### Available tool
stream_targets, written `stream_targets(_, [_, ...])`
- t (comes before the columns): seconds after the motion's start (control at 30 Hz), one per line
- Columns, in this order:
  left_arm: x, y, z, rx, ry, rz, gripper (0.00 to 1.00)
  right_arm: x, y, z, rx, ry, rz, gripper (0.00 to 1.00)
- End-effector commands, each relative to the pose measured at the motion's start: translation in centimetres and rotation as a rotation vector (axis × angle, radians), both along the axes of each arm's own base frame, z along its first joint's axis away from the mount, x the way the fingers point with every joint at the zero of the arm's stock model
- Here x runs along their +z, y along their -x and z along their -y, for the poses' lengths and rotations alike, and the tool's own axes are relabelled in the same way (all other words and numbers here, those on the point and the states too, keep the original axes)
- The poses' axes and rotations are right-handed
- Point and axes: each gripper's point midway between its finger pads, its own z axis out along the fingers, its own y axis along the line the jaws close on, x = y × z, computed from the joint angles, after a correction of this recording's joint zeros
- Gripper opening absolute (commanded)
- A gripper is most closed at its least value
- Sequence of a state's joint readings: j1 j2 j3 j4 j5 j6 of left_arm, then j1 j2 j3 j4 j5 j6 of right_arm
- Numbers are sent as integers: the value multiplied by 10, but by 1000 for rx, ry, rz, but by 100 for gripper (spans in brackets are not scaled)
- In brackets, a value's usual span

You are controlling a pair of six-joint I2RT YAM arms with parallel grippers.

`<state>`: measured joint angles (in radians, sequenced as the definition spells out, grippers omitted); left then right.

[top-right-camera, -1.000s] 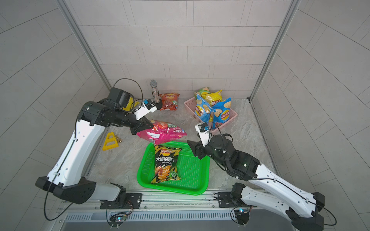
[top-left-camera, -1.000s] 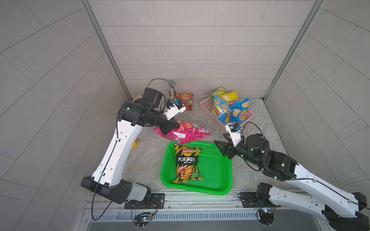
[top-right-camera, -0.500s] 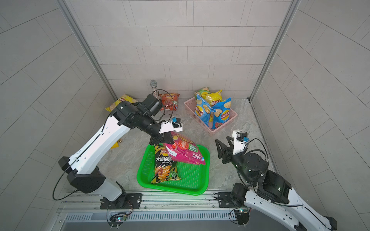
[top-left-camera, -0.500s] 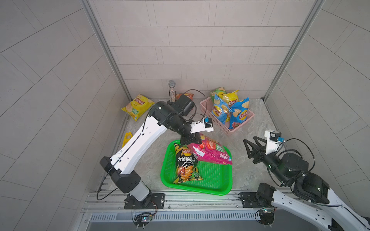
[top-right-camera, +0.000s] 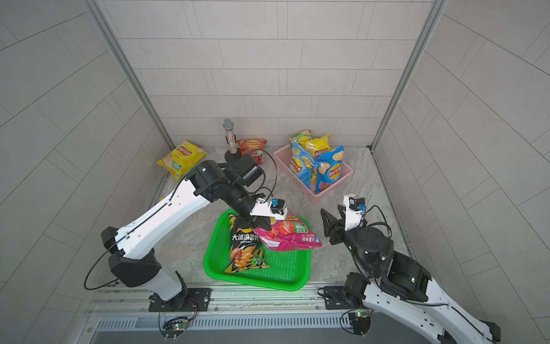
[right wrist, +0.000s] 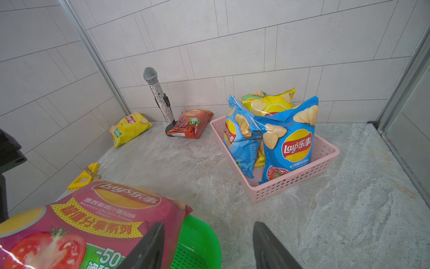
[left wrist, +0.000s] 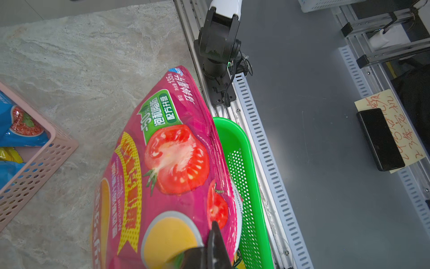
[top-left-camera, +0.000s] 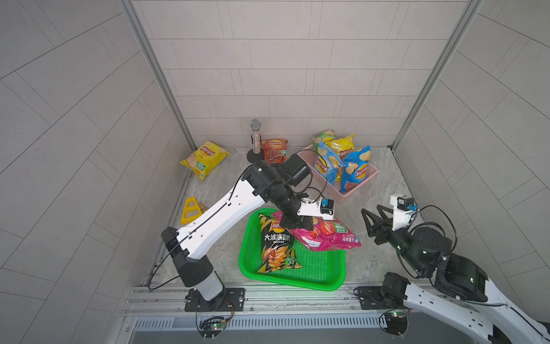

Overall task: Put the potato chips into the basket
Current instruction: Place the potato chip in the basket.

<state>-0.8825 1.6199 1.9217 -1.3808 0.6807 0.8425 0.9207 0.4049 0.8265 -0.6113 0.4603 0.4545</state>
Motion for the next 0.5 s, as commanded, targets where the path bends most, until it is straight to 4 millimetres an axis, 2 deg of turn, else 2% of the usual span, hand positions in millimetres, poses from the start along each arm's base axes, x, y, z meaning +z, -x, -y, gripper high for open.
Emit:
stream_targets(0.0, [29, 10, -7, -24, 95, 69, 0, -3, -3, 2, -23, 9, -14, 65])
stream_targets(0.2, [45, 28, -12, -53, 161, 26, 0, -4, -5, -2, -21, 6, -19, 65])
stream_targets(0.47, [34, 38, -4, -114, 180, -70, 0, 1, -5, -1, -23, 3, -11, 65])
